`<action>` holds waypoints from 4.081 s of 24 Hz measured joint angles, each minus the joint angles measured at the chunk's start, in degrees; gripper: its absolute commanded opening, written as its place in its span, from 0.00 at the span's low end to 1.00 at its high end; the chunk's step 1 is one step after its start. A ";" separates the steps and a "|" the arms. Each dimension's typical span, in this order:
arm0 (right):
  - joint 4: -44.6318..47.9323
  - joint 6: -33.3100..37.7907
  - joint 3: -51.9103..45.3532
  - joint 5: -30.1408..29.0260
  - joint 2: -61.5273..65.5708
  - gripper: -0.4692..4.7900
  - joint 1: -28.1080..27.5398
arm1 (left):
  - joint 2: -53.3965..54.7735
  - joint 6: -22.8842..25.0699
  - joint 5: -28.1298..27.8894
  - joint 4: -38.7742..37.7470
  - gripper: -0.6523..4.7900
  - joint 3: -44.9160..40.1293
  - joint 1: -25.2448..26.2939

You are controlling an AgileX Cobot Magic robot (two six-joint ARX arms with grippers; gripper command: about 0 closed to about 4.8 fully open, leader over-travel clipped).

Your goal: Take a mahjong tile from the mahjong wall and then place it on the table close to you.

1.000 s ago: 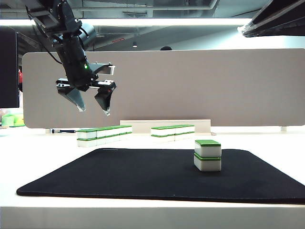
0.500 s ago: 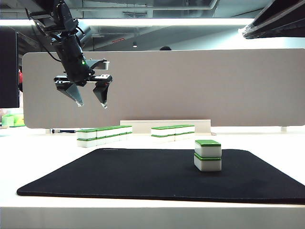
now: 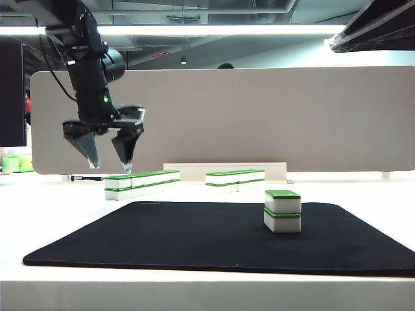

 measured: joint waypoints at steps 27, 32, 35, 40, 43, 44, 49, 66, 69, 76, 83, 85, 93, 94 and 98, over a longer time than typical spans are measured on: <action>0.02 0.00 0.00 0.00 0.02 0.09 0.00 | 7.30 2.32 -0.39 8.15 0.90 -0.04 0.02; 0.00 0.00 0.00 0.00 0.02 0.09 -0.02 | 7.50 2.32 -0.39 8.24 0.79 0.09 0.02; 0.02 0.00 0.00 0.00 0.02 0.09 -0.02 | 7.63 2.27 -0.22 8.22 0.68 0.09 -0.07; 0.00 0.00 0.00 0.00 0.02 0.09 -0.02 | 7.63 2.32 -0.42 8.07 0.55 0.13 -0.15; 0.00 0.00 0.00 0.00 0.02 0.09 -0.02 | 7.61 2.27 -0.39 7.85 0.49 0.15 -0.26; 0.02 0.00 0.00 0.00 0.02 0.09 -0.02 | 7.61 2.29 -0.37 7.82 0.49 0.15 -0.26; 0.02 0.00 0.00 0.00 0.02 0.09 -0.02 | 7.54 2.27 -0.37 7.80 0.49 0.17 -0.26; 0.02 0.00 0.00 0.02 0.04 0.09 -0.02 | -2.99 4.39 7.96 -4.00 0.50 -0.04 -3.54; 0.02 0.00 0.00 0.00 0.04 0.09 -0.02 | -3.72 8.59 8.79 -7.54 0.50 -0.02 -5.90; 0.02 0.00 0.00 0.00 0.02 0.09 -0.02 | -3.58 15.30 9.01 -16.44 0.50 -0.04 -12.37; 0.00 0.00 0.00 0.00 0.02 0.09 -0.02 | -3.58 17.55 8.98 -17.27 0.49 -0.04 -20.15; 0.02 0.00 0.00 0.00 0.02 0.09 0.00 | -3.58 17.70 8.72 -18.51 0.49 -0.04 -21.11; 0.02 0.00 0.00 0.00 0.02 0.09 0.00 | -7.93 17.70 4.44 -24.94 0.43 -0.04 -21.22; 0.02 0.00 0.00 0.00 0.02 0.09 0.00 | -8.63 17.70 4.20 -24.72 0.43 -0.04 -21.05; 0.02 0.00 0.00 0.00 0.02 0.09 -0.02 | -13.64 16.61 3.69 -25.38 0.43 -0.04 -19.91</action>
